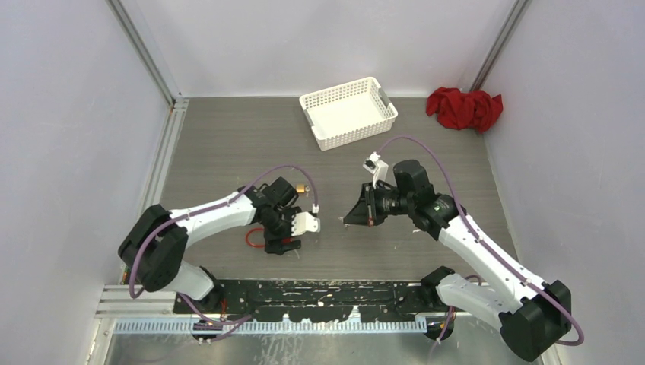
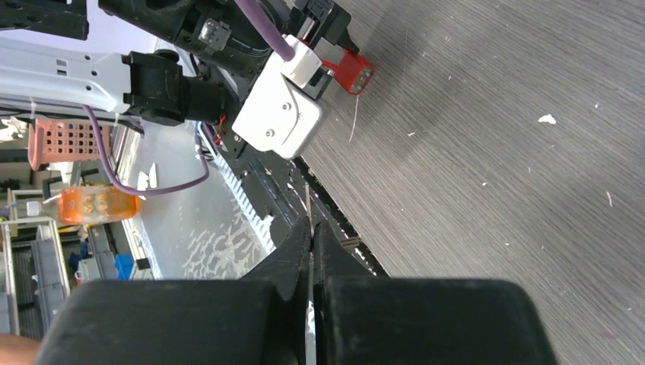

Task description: Unlock with the key

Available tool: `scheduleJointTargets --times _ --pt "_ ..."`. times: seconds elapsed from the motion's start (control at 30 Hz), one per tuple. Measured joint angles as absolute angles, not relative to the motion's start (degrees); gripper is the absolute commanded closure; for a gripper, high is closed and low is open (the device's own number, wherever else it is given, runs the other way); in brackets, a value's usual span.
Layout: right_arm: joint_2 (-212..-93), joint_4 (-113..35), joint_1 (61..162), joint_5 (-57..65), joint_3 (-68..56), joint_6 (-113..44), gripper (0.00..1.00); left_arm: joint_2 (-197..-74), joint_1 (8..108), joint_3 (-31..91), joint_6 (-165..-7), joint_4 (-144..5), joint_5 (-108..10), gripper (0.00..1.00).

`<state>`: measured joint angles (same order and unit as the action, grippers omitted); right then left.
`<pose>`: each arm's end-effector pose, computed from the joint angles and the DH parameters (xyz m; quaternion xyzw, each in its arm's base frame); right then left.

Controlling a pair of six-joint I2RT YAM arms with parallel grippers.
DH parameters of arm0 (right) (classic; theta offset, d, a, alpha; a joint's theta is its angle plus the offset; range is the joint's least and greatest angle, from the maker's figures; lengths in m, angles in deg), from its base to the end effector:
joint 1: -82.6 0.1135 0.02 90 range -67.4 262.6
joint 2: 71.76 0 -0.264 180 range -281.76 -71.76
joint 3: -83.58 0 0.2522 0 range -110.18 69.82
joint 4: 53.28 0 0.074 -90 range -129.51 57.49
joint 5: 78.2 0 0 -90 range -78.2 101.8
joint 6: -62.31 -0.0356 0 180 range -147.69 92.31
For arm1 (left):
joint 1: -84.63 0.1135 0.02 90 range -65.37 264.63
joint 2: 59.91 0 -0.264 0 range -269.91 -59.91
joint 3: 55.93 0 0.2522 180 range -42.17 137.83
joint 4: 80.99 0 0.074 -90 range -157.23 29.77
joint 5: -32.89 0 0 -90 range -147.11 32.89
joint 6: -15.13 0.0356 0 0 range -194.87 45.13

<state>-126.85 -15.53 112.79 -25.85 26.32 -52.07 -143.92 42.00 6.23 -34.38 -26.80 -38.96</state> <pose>0.1654 0.1214 0.2801 -0.1900 0.8332 0.4534 0.2531 0.1783 -0.1792 0.1776 0.6646 0.7207 -0.1588 0.1171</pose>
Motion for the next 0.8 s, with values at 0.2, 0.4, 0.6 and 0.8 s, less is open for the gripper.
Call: scheduleJointTargets --times 0.2,0.4,0.6,0.8 --pt "-126.8 -12.5 112.7 -25.3 25.1 -51.7 0.99 -145.7 41.5 6.0 -31.7 -28.5 -38.7 0.45" --pt "-127.2 -10.2 112.7 -25.1 22.4 -51.4 0.99 -146.0 41.0 5.0 -29.6 -31.0 -38.6 0.40" --pt "-127.7 -9.4 112.7 -24.9 21.5 -51.3 0.99 -146.1 40.9 4.2 -27.4 -32.7 -39.1 0.43" --pt "-128.8 -6.6 112.7 -24.7 19.7 -50.6 0.99 -146.0 40.9 4.1 -24.9 -32.5 -37.4 0.99"
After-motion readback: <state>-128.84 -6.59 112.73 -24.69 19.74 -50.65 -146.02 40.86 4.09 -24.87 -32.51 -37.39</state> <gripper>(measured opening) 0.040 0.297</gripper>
